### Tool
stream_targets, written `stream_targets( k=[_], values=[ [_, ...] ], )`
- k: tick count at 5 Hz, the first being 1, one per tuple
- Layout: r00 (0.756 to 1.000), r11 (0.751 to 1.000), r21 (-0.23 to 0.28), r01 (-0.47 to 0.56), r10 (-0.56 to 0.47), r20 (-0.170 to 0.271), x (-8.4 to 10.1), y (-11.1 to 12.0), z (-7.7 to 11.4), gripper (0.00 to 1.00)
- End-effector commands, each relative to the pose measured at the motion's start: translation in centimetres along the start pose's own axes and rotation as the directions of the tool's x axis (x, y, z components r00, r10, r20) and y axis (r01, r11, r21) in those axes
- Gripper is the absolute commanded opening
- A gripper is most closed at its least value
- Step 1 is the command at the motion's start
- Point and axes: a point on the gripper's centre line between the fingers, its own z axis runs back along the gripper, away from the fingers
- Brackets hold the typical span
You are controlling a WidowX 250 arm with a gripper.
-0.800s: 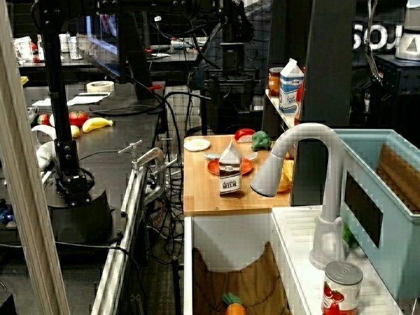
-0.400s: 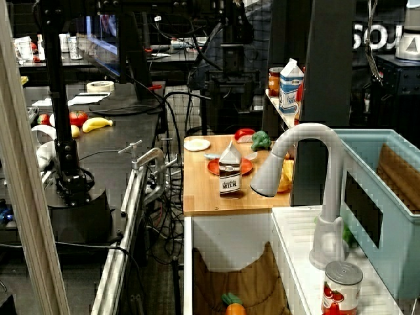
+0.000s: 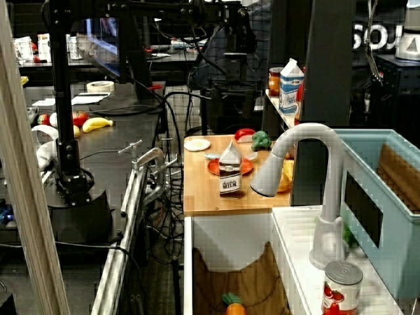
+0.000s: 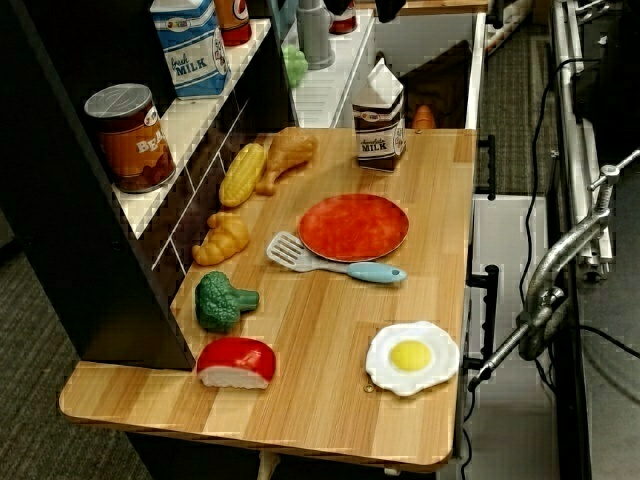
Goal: Lift milk box
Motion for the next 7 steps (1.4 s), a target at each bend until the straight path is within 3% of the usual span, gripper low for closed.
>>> stream_targets(
  k=[1,3,4,6,7],
  values=[
    [0.999,1.0,0.006,0.013,-0.013,0.031,0.2,0.5,-0.1,1.0],
    [0.997,0.992,-0.129,-0.014,0.024,0.077,0.3,0.5,-1.6,1.0],
    [0.995,0.992,-0.116,-0.042,0.052,0.084,0.7,0.5,-2.7,1.0],
    [0.997,0.984,-0.168,-0.068,0.075,0.035,0.8,0.1,-2.9,1.0],
    [0.996,0.988,-0.135,-0.077,0.081,0.028,0.9,0.0,-3.2,1.0]
  ],
)
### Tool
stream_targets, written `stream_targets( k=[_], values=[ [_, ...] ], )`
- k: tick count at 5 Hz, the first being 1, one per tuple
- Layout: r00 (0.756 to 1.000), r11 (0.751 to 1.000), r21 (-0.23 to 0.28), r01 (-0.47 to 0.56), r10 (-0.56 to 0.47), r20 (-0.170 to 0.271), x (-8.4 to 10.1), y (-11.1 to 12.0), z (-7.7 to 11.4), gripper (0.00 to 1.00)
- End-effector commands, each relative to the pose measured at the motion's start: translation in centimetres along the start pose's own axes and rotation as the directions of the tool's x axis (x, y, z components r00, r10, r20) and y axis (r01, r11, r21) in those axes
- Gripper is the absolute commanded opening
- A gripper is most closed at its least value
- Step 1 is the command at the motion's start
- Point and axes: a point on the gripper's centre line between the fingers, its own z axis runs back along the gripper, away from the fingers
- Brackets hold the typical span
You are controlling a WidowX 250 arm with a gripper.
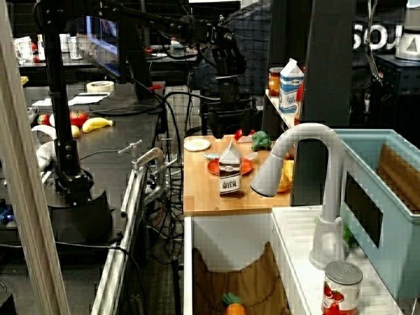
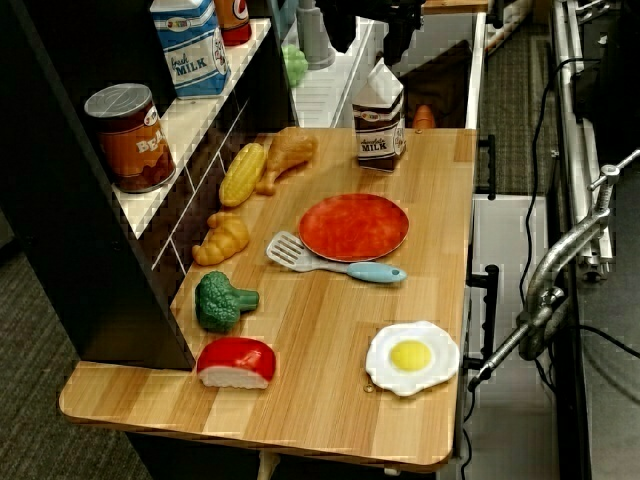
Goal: Lift milk box
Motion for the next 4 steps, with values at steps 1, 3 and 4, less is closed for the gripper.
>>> stream_targets(
  k=[1,3,4],
  values=[
    [1.0,0.998,0.059,-0.007,0.006,0.015,0.3,-0.2,-0.2,1.0],
    [1.0,0.997,0.074,0.007,-0.009,0.021,0.6,0.0,-1.7,1.0],
    [1.0,0.997,0.074,-0.013,0.014,-0.013,0.6,-0.2,-1.8,1.0]
  ],
)
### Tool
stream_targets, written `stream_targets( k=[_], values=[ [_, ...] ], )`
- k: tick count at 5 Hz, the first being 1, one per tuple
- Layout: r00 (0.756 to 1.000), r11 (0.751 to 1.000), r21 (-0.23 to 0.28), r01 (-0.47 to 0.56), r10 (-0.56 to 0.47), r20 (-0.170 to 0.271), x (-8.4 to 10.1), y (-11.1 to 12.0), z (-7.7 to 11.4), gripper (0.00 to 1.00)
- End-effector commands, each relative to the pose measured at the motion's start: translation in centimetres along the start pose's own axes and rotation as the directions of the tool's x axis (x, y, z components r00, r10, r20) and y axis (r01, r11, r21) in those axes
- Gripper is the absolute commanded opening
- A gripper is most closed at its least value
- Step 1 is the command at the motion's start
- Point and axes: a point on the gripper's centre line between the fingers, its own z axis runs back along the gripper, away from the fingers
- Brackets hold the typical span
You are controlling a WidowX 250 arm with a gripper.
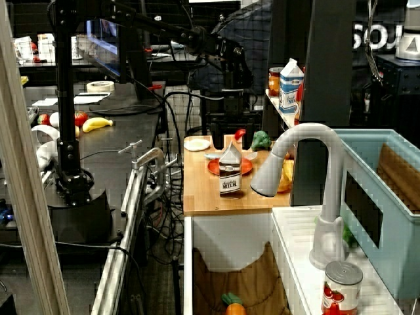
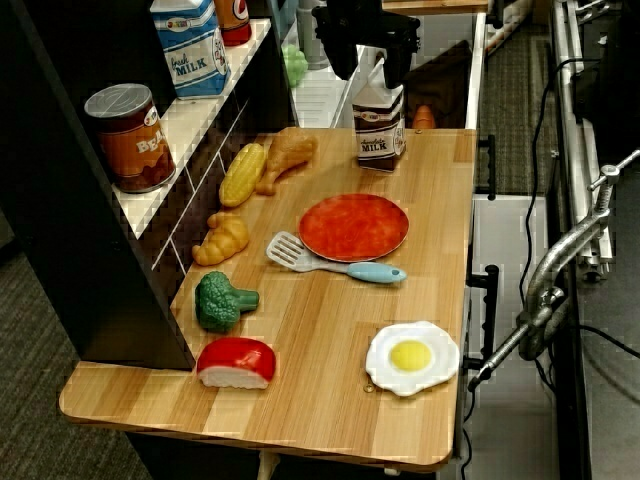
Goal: Lift milk box
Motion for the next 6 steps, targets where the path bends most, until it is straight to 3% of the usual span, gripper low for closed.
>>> stream_targets(
  k=[1,3,4,6],
  values=[
    [0.999,0.999,-0.003,-0.048,0.048,-0.01,0.2,-0.8,0.2,1.0],
    [0.998,0.994,0.096,-0.046,0.042,0.051,0.4,-1.0,-1.7,1.0],
    [0.999,0.997,0.068,-0.024,0.022,0.023,0.2,-0.9,-1.7,0.0],
    [0.996,0.996,0.039,0.074,-0.076,0.043,-0.9,-0.5,-1.0,0.0]
  ],
)
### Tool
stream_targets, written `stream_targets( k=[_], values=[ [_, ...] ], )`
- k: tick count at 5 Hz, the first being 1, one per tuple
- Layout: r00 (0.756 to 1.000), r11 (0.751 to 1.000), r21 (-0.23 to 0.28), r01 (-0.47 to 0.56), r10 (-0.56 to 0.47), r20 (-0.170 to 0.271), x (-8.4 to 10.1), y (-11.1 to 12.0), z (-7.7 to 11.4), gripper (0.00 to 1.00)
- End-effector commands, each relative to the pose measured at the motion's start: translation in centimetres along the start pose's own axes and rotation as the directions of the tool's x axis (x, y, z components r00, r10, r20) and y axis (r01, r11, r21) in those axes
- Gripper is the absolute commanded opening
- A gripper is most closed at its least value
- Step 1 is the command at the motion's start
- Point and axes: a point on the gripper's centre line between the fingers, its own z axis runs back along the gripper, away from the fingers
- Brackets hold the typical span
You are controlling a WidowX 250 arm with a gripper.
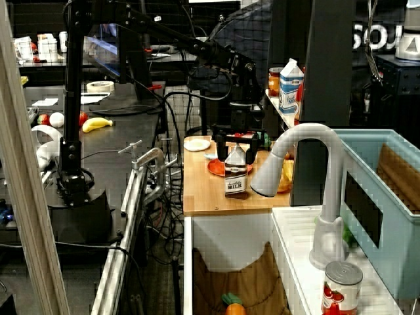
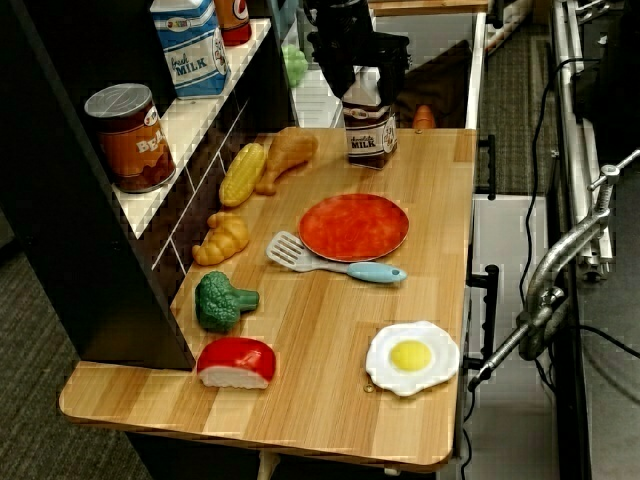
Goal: Lift milk box
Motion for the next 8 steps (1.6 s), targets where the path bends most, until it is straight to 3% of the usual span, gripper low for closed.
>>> stream_targets(
  k=[1,3,4,5,6,7,8],
  values=[
    [0.994,0.993,-0.063,0.098,-0.095,0.056,-1.2,0.3,1.9,0.0],
    [0.995,0.994,-0.047,0.104,-0.104,0.001,-2.0,-1.0,6.8,0.0],
    [0.993,0.993,0.002,0.116,-0.116,-0.02,-2.2,-1.0,9.8,0.0],
    [0.989,0.99,0.009,0.144,-0.143,-0.035,-2.4,-0.3,11.9,0.0],
    [0.985,0.986,0.022,0.168,-0.167,-0.038,-2.5,0.4,13.7,0.0],
    [0.979,0.98,0.016,0.201,-0.2,-0.021,-2.7,1.3,14.9,0.0],
    [0.975,0.975,-0.004,0.22,-0.22,-0.032,-2.9,1.9,16.1,0.0]
  ],
)
